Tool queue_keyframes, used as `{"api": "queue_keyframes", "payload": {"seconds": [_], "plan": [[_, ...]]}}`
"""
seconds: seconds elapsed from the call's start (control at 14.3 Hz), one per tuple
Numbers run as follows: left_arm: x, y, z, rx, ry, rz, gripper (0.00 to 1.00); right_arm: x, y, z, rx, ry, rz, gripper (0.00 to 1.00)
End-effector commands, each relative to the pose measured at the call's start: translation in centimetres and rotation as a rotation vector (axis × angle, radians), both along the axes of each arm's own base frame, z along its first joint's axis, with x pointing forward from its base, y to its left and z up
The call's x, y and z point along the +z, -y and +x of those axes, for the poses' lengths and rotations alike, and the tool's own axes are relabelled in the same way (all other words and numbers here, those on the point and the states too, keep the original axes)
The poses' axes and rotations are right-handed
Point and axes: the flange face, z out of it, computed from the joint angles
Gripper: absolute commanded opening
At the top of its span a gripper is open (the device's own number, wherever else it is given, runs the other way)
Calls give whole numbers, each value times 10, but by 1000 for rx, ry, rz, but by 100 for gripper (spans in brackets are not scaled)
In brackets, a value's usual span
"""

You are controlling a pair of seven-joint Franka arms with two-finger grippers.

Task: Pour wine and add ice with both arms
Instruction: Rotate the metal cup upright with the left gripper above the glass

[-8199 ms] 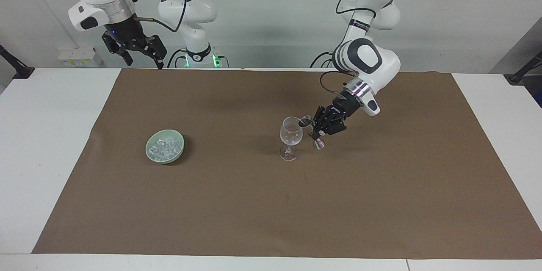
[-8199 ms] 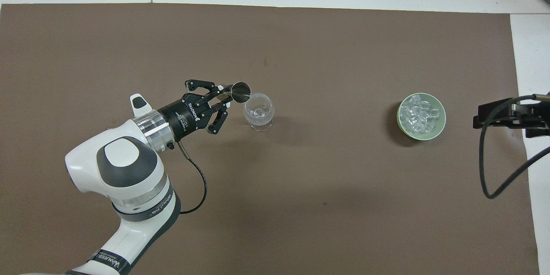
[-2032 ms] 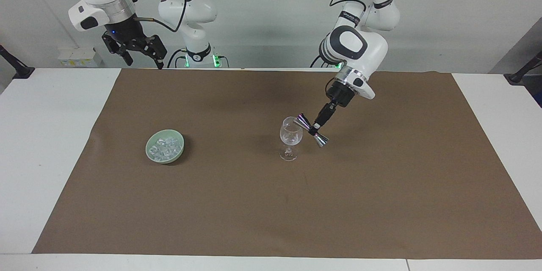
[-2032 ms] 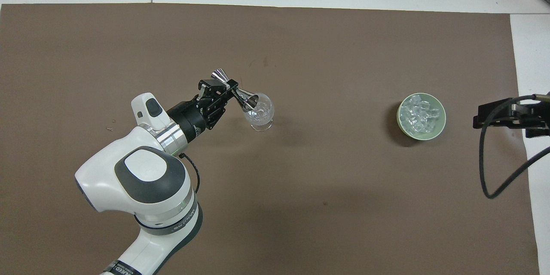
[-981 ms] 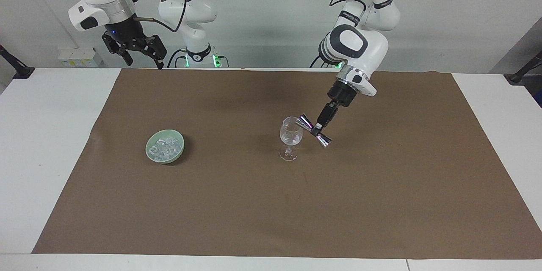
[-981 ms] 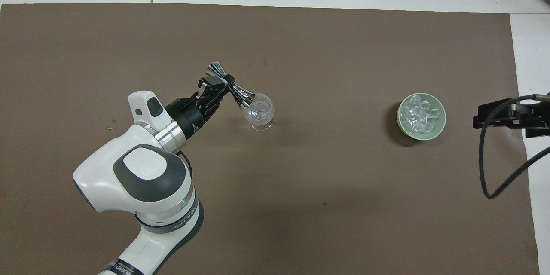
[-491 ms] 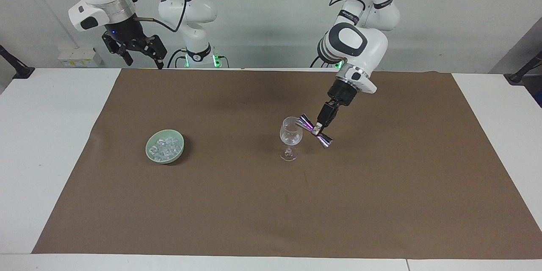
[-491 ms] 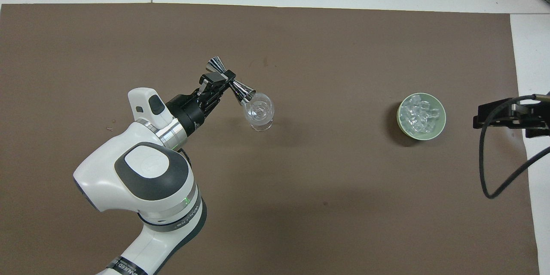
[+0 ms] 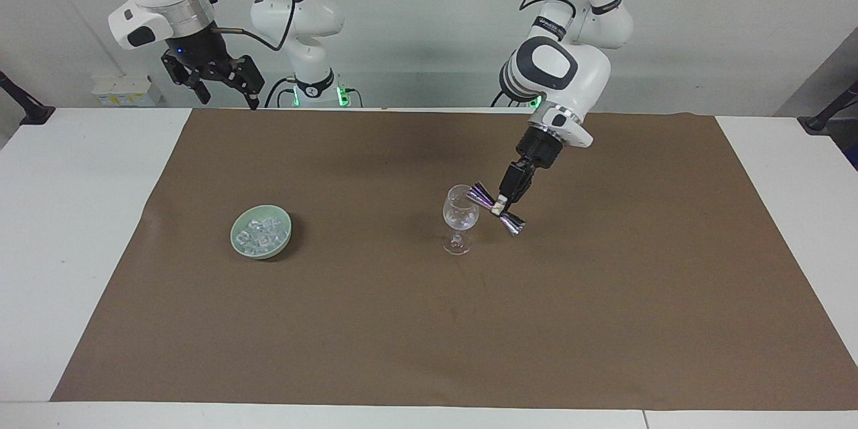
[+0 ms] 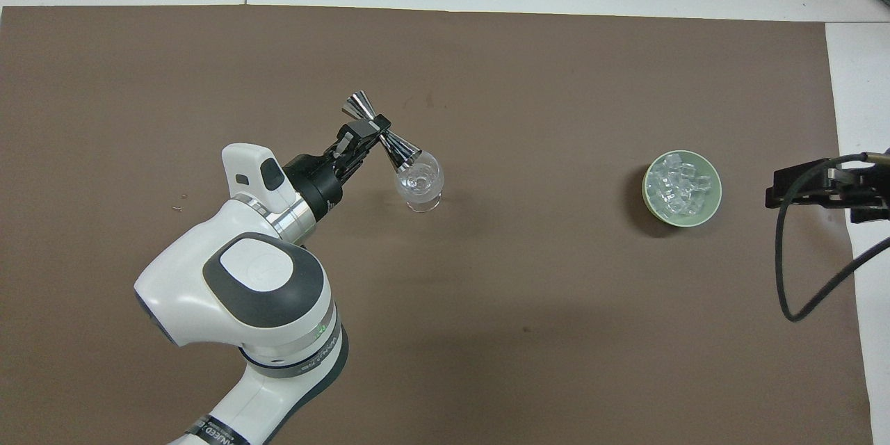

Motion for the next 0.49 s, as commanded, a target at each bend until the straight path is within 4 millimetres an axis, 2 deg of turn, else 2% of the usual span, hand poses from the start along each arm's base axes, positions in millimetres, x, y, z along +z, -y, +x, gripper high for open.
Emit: {"api": "queue_keyframes", "payload": {"seconds": [0.0,0.42], "plan": [[5,11,-1,-19,49,57,0,1,-1,-6,-12,16,9,100],[8,14,-4,-64,113,133,0,1,-1,-6,-13,16,8,100]]}}
